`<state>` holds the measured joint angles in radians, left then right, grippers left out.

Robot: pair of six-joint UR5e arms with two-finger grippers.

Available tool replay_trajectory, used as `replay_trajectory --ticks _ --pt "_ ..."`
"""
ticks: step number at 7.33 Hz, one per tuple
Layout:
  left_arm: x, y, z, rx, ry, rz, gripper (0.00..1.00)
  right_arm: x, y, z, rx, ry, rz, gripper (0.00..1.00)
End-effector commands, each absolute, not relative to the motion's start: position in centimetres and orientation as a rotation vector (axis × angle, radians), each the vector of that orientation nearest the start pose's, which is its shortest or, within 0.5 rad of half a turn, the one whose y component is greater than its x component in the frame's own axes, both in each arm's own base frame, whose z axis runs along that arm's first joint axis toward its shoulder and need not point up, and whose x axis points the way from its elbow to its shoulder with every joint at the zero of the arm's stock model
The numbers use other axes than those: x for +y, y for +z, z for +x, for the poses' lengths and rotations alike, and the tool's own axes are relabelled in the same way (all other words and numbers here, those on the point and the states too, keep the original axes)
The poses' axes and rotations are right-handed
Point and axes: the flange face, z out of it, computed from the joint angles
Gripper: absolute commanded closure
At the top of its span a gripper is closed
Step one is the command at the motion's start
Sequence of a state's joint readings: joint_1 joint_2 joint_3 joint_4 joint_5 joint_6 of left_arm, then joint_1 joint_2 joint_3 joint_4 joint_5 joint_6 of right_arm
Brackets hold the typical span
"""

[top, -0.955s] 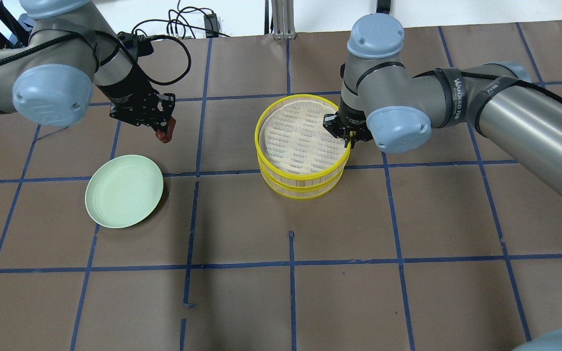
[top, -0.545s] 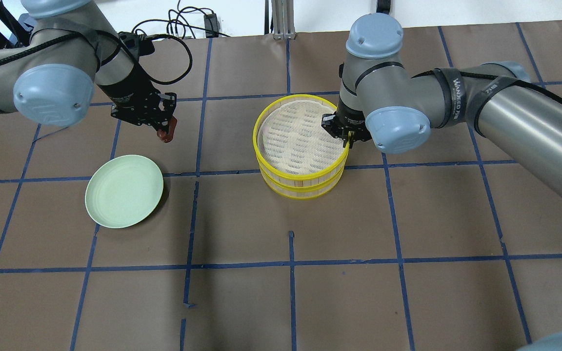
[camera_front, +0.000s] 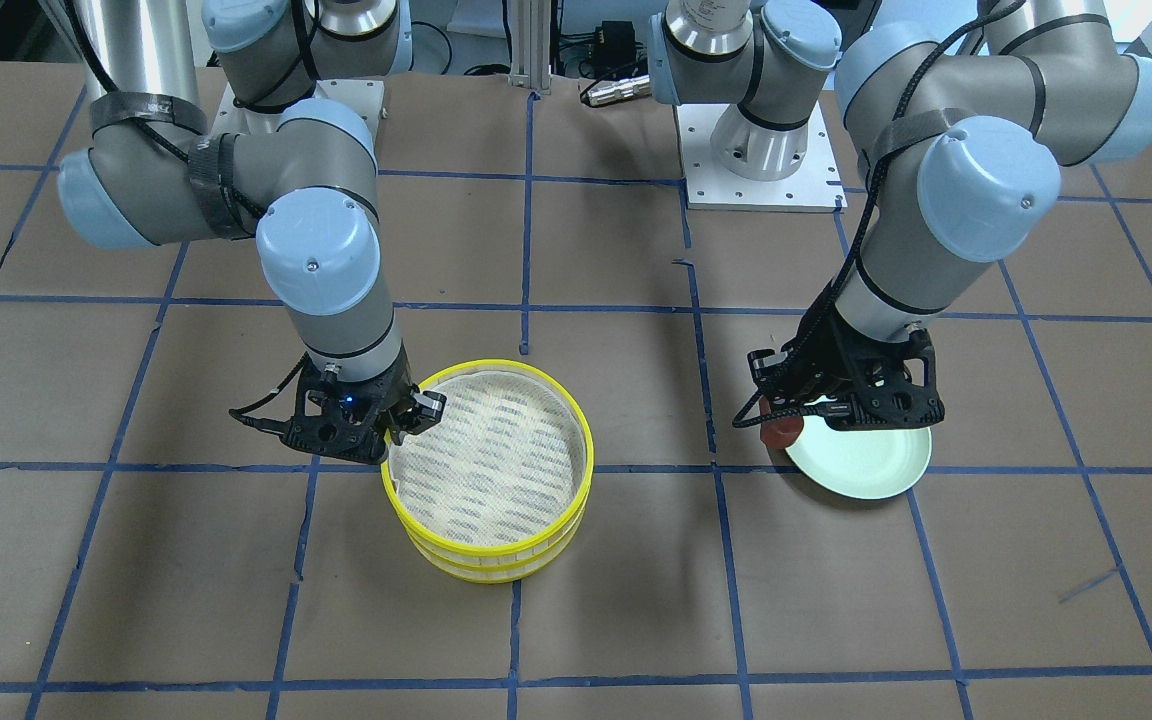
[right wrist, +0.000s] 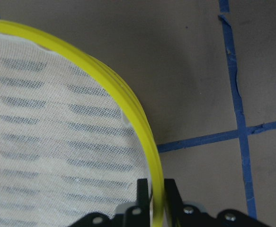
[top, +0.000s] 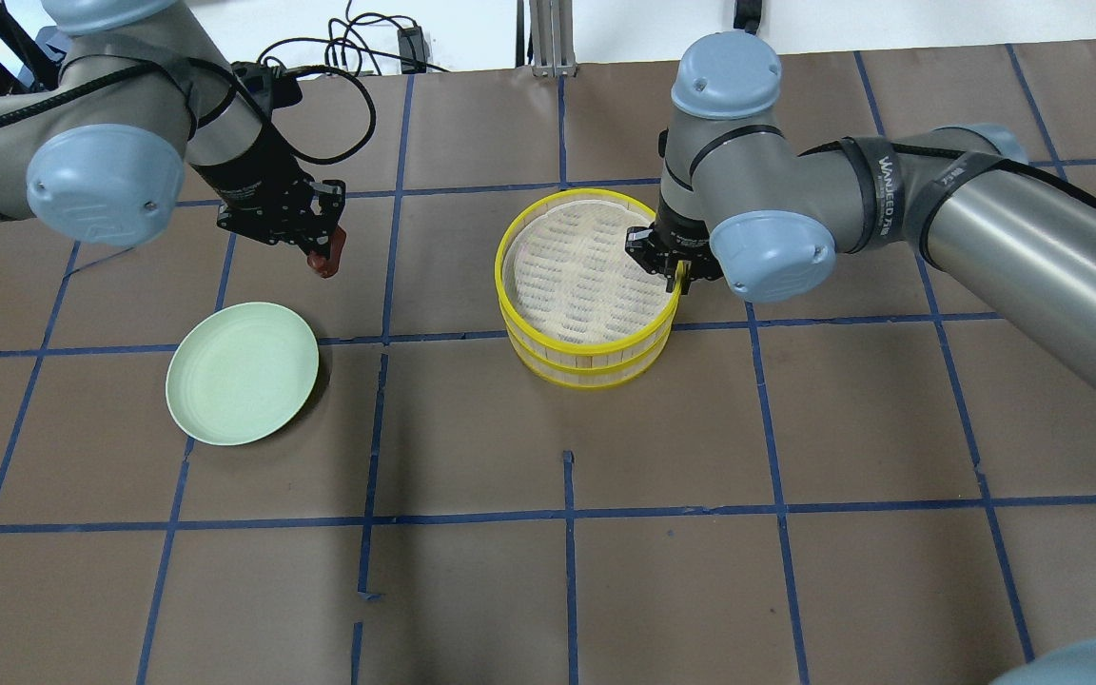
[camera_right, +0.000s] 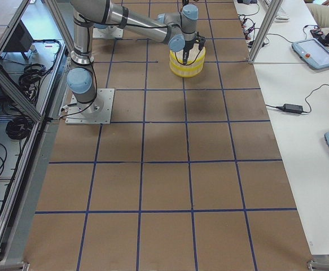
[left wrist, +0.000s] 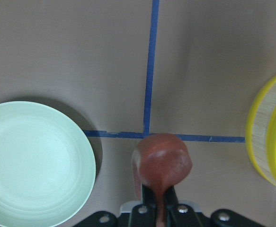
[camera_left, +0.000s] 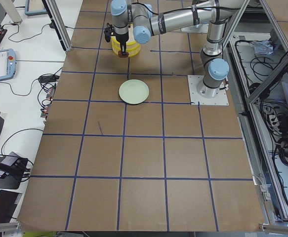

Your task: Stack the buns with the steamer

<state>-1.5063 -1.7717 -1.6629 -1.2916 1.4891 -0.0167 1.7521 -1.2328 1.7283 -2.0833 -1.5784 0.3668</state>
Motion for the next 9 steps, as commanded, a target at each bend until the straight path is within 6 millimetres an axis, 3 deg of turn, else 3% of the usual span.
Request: replay_trajectory --ticks 1,2,3,4,5,6,7,8,9 --pt "-56.6 36.5 -10.6 3.222 0.019 -0.13 1.0 -55.5 28.1 23.6 3.132 -0.034 0.289 0.58" --pt "-56.9 37.2 -10.9 3.221 -0.002 -0.141 1.0 -55.3 28.7 23.5 3.133 -0.042 0.287 0.22" --pt "-57.1 38.8 -13.1 3.22 -0.002 -0.177 0.99 -54.9 31.5 22.7 3.116 -0.099 0.29 0.0" --pt "-56.9 40.6 -16.6 3.221 -0.022 -0.208 0.99 -53.8 34.1 20.8 3.134 -0.061 0.256 0.0" --pt "-56.4 41.5 -20.2 3.259 -0.033 -0.266 0.99 -52.3 38.5 17.4 3.132 -0.011 0.291 0.0" --pt "-55.9 41.3 -23.2 3.288 -0.016 -0.302 0.99 -50.4 42.4 15.6 3.132 0.021 0.287 0.0" --pt "-55.2 40.4 -27.1 3.342 0.023 -0.317 0.98 -49.4 45.5 14.8 3.138 0.019 0.215 0.0" --pt "-54.3 39.1 -31.7 3.371 0.011 -0.315 0.97 -49.7 47.7 14.3 3.135 0.0 0.222 0.0" --pt "-53.6 37.5 -34.4 3.366 0.036 -0.311 0.97 -49.5 49.7 14.2 3.108 0.032 0.22 0.0"
